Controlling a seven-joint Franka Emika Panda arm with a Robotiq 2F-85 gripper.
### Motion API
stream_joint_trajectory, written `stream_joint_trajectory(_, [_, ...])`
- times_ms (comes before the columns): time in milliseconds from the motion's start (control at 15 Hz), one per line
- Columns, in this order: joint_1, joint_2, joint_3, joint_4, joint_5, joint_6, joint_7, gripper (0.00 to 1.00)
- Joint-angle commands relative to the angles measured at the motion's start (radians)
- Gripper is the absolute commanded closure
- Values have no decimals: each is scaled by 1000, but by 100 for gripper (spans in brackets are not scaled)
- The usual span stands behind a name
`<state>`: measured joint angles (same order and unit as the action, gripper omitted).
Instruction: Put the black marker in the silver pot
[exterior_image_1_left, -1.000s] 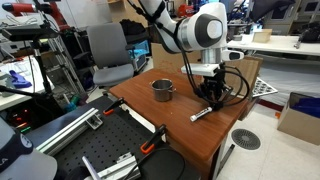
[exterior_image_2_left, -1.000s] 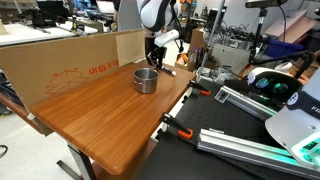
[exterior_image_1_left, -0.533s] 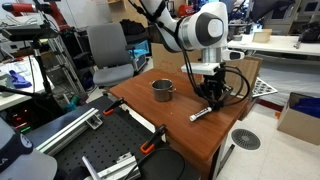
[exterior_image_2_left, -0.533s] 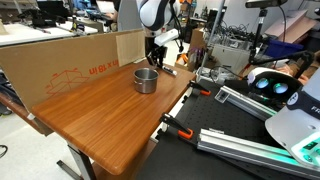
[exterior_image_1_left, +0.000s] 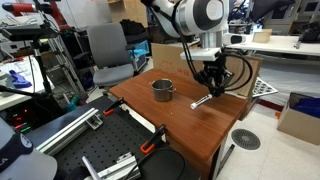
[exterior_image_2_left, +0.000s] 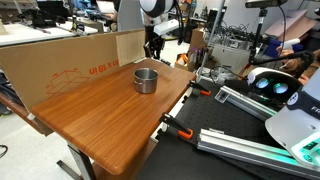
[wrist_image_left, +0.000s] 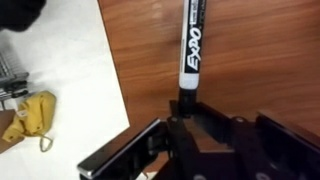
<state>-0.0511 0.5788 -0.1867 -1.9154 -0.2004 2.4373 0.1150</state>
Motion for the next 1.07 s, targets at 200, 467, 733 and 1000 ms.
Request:
stream_joint_trajectory(200, [-28,-263,70,-289,28,228,-117,94])
stream_joint_trajectory(467, [-23,-385,120,-446,66,378,-163,94])
stream_joint_trajectory(733, [-10,-461,186,-561,148,469,-226,94])
stream_joint_trajectory(1000, [-16,-505,281,-644,294,584,-330,94])
